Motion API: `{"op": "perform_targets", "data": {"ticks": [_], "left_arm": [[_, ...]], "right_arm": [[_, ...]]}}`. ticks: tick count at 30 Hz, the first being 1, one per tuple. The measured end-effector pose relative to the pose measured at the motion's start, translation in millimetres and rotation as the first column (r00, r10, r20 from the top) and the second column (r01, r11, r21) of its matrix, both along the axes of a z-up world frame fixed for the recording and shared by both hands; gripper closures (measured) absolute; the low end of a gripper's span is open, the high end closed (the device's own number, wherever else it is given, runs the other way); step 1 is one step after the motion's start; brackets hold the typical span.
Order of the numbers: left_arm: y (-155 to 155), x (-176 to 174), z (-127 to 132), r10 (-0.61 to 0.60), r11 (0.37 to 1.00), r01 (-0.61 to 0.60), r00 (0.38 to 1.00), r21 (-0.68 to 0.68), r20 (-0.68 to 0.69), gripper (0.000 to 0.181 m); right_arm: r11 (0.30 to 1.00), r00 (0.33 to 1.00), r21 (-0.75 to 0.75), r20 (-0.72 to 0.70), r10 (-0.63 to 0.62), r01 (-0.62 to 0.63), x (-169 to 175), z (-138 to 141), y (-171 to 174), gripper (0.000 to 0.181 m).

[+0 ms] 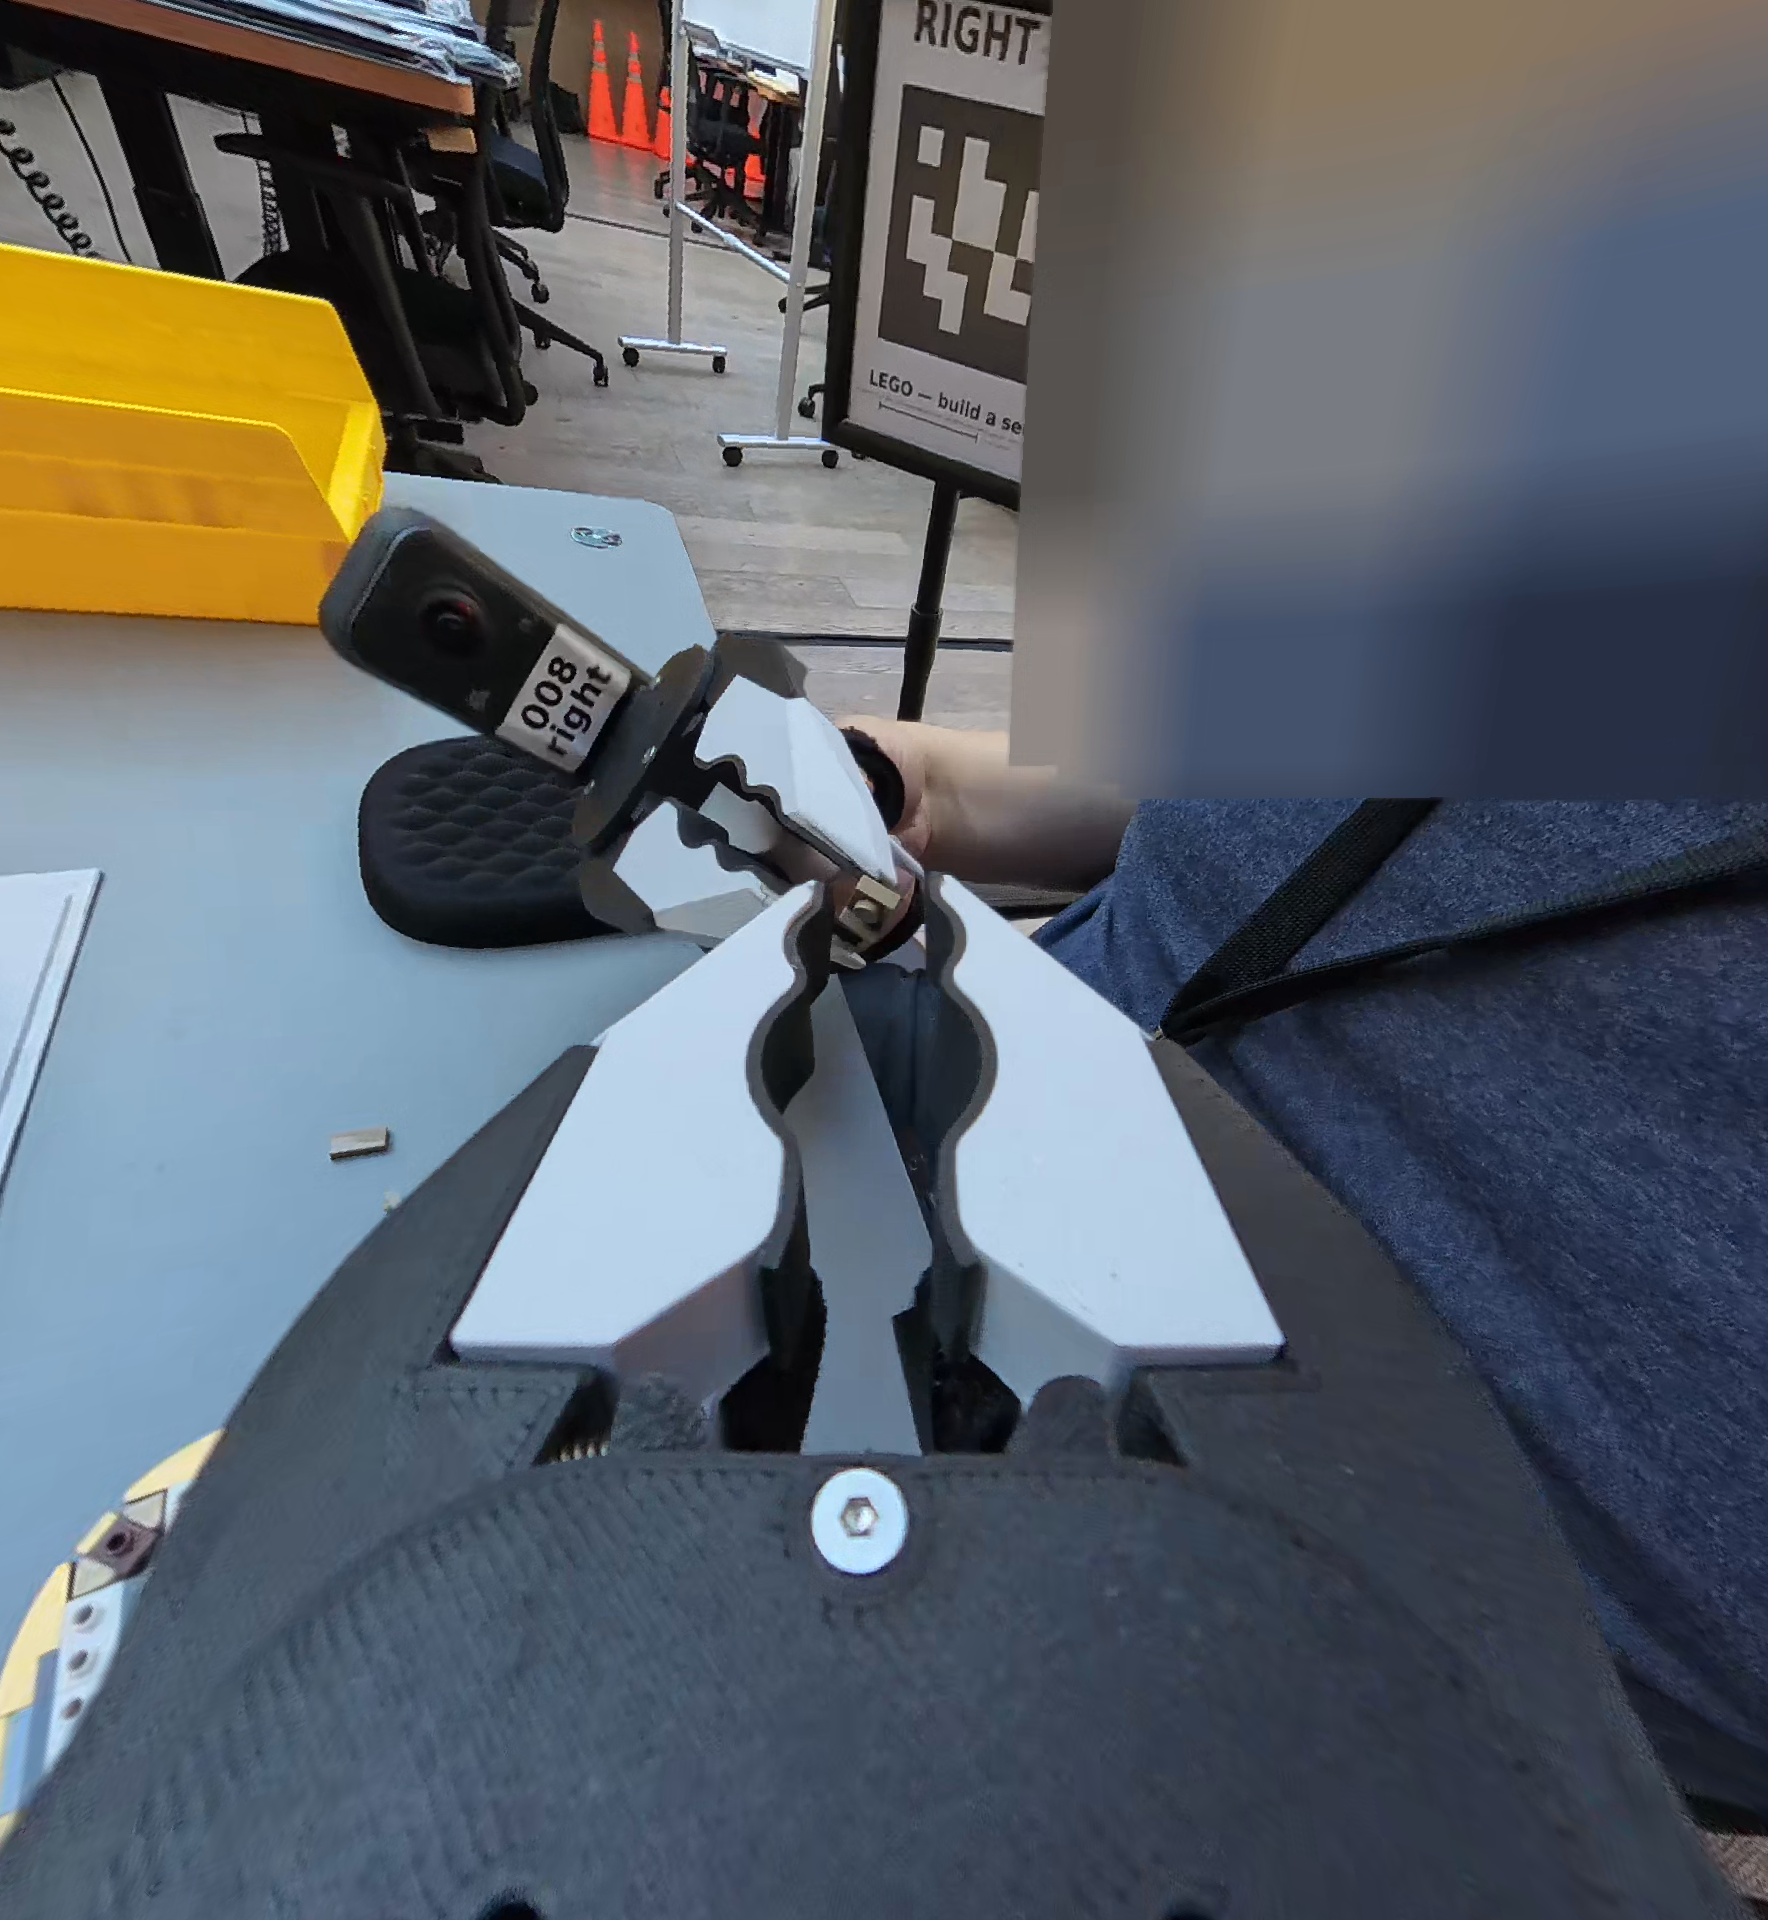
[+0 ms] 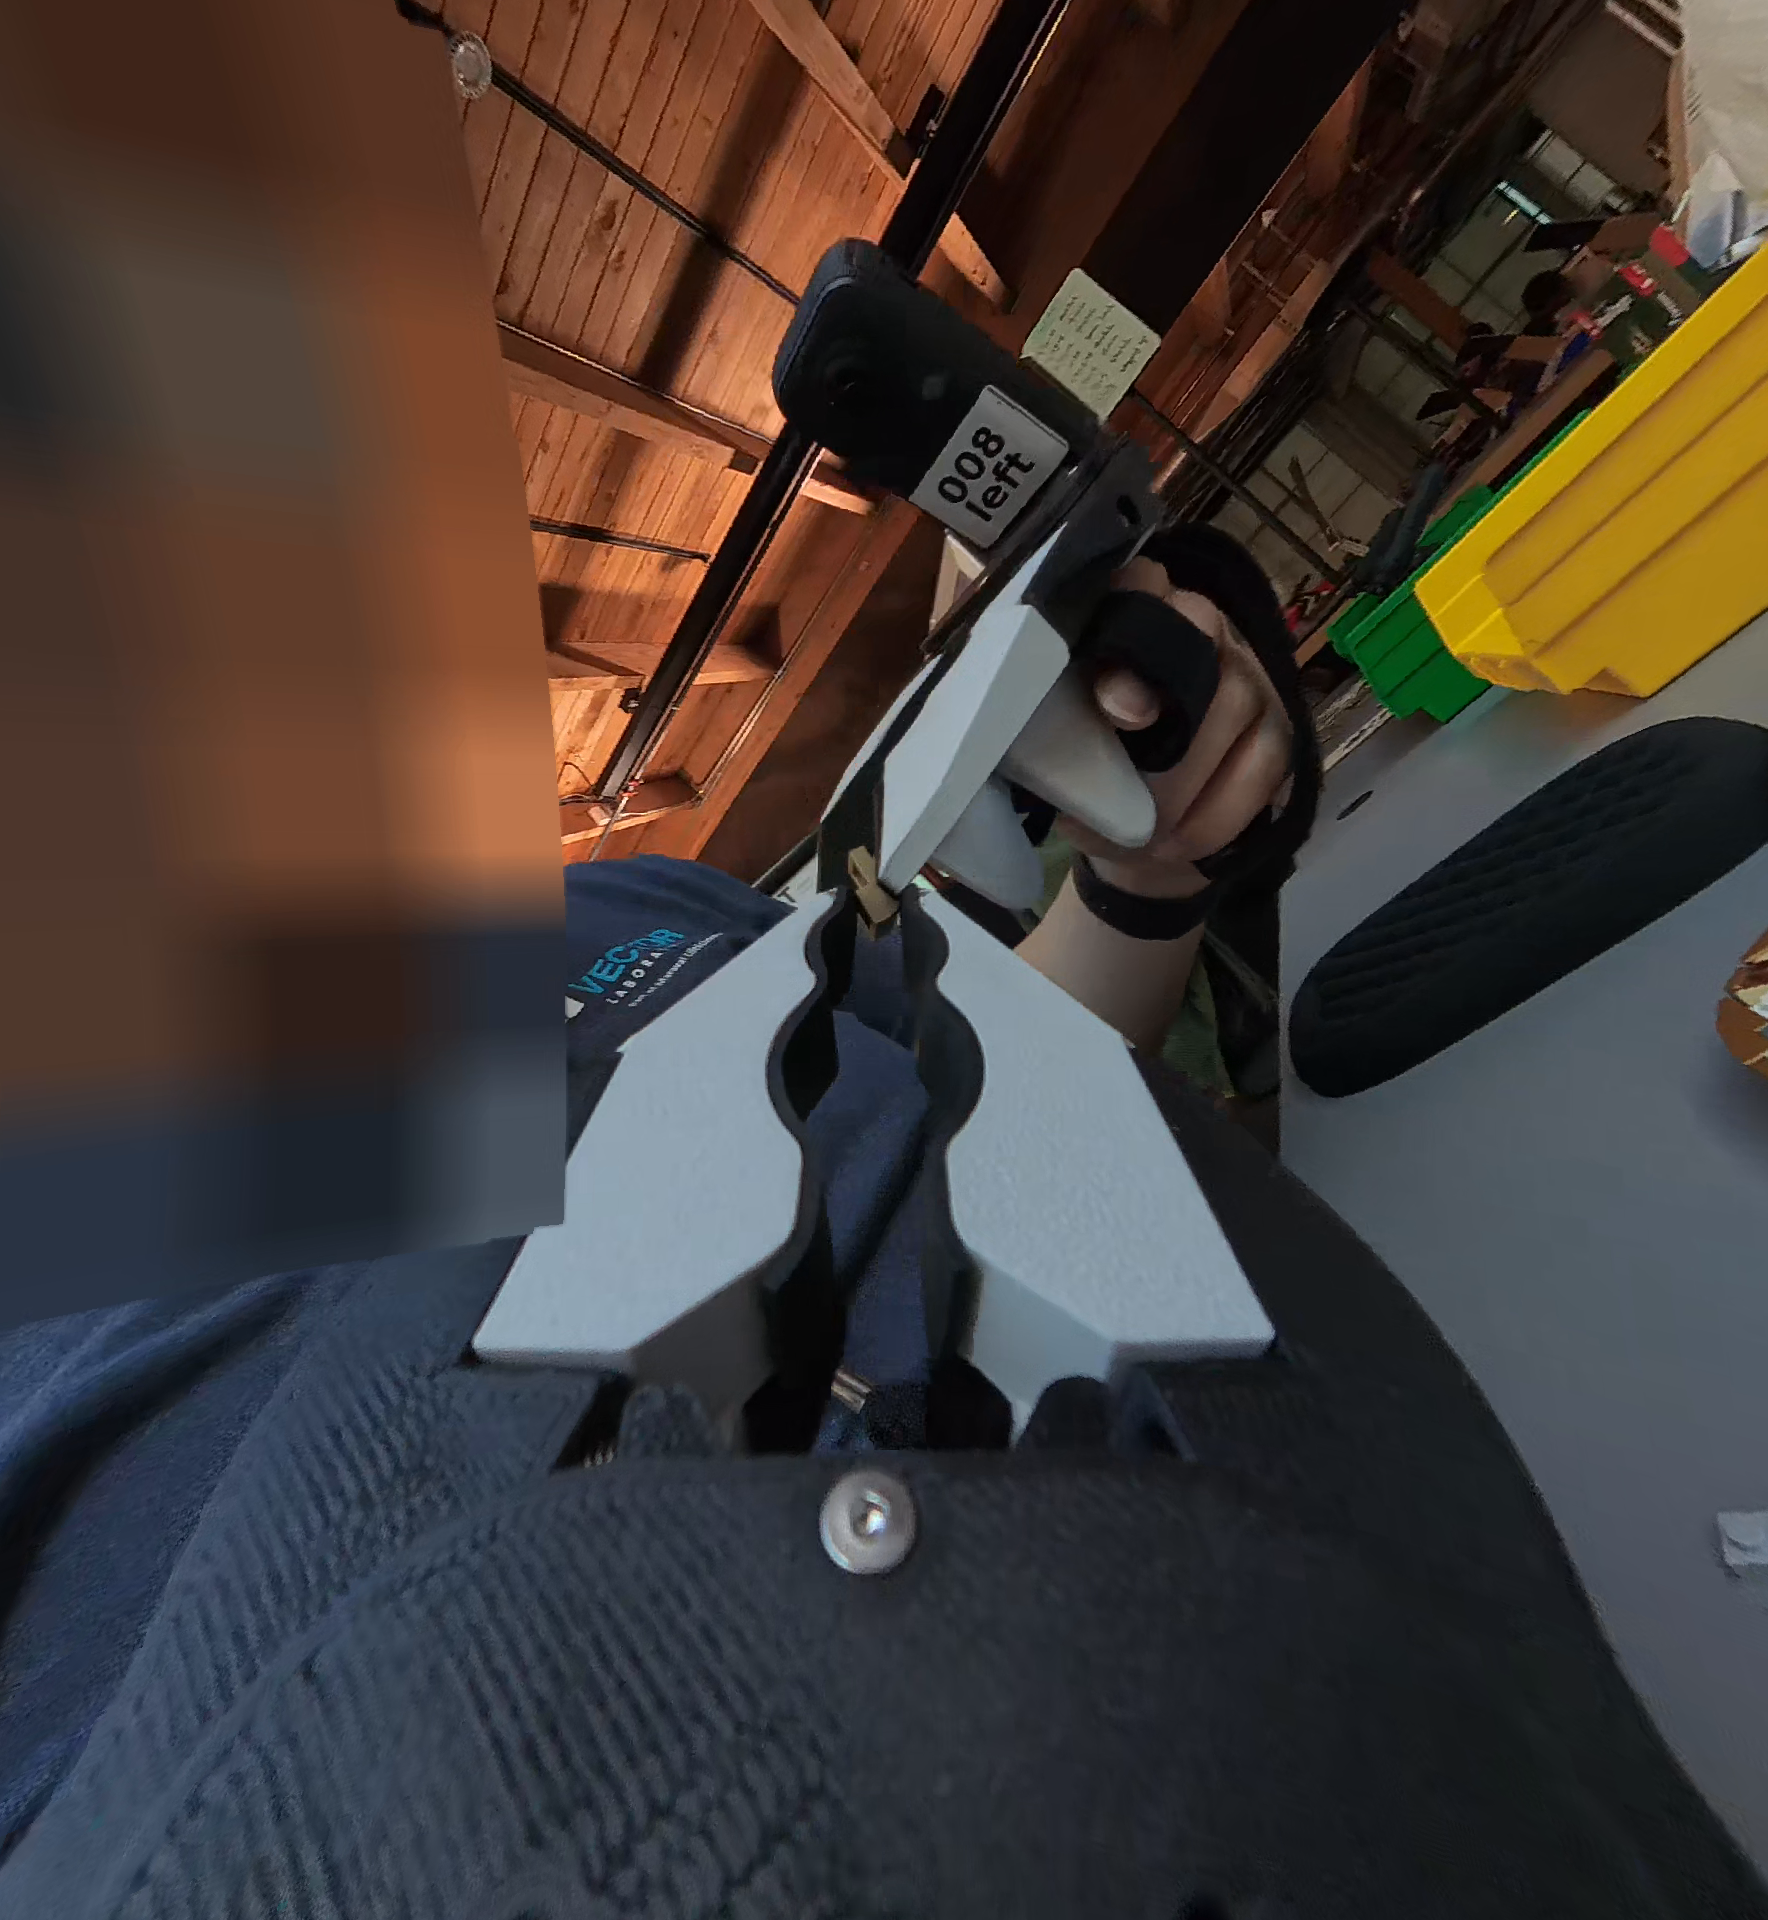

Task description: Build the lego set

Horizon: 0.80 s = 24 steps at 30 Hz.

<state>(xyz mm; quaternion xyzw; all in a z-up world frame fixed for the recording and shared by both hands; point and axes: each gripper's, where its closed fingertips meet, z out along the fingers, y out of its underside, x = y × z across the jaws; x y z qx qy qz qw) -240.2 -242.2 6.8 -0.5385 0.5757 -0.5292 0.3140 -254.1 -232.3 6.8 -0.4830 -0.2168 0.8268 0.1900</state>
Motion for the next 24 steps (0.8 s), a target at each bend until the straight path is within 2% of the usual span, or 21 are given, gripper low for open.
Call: {"op": "perform_targets", "data": {"ticks": [1,3,6,8,10,14,16,19,22,24], "left_arm": [[1,-2,0,0.010,0.999,-0.010,1.000,-0.034,-0.003,0.160],[9,-8,0,0.059,0.991,-0.059,0.998,-0.117,-0.005,0.144],[24,-20,1,0.175,0.954,-0.161,0.984,-0.255,0.032,0.144],[27,-23,-3,0.224,0.904,-0.197,0.974,-0.380,0.028,0.145],[23,-19,-8,0.230,0.834,-0.178,0.972,-0.522,0.036,0.145],[26,-6,-20,0.275,0.662,-0.148,0.960,-0.734,0.054,0.144],[32,-4,-17,0.322,0.617,-0.114,0.939,-0.779,0.118,0.150],[34,0,-18,0.356,0.622,-0.120,0.924,-0.774,0.142,0.154],[39,2,-18,0.401,0.645,-0.169,0.905,-0.745,0.142,0.156],[44,0,-14,0.423,0.658,-0.183,0.892,-0.731,0.158,0.161]], "right_arm": [[0.999,0.999,0.024,0.022,-0.038,0.038,0,-2,3,0.174],[0.990,0.993,0.091,0.039,-0.113,0.109,2,-1,5,0.174],[0.930,0.955,0.257,0.068,-0.288,0.262,5,1,12,0.174],[0.776,0.852,0.464,0.080,-0.518,0.428,8,-3,27,0.174],[0.566,0.731,0.678,0.062,-0.680,0.469,10,-6,34,0.174],[0.237,0.576,0.881,-0.048,-0.816,0.410,6,-5,35,0.173],[0.073,0.487,0.918,-0.139,-0.862,0.391,10,-1,38,0.174],[-0.089,0.417,0.947,-0.219,-0.882,0.309,11,-1,38,0.174],[-0.199,0.388,0.952,-0.279,-0.878,0.233,9,-4,34,0.173],[-0.239,0.376,0.952,-0.297,-0.878,0.194,8,-6,33,0.173]]}}
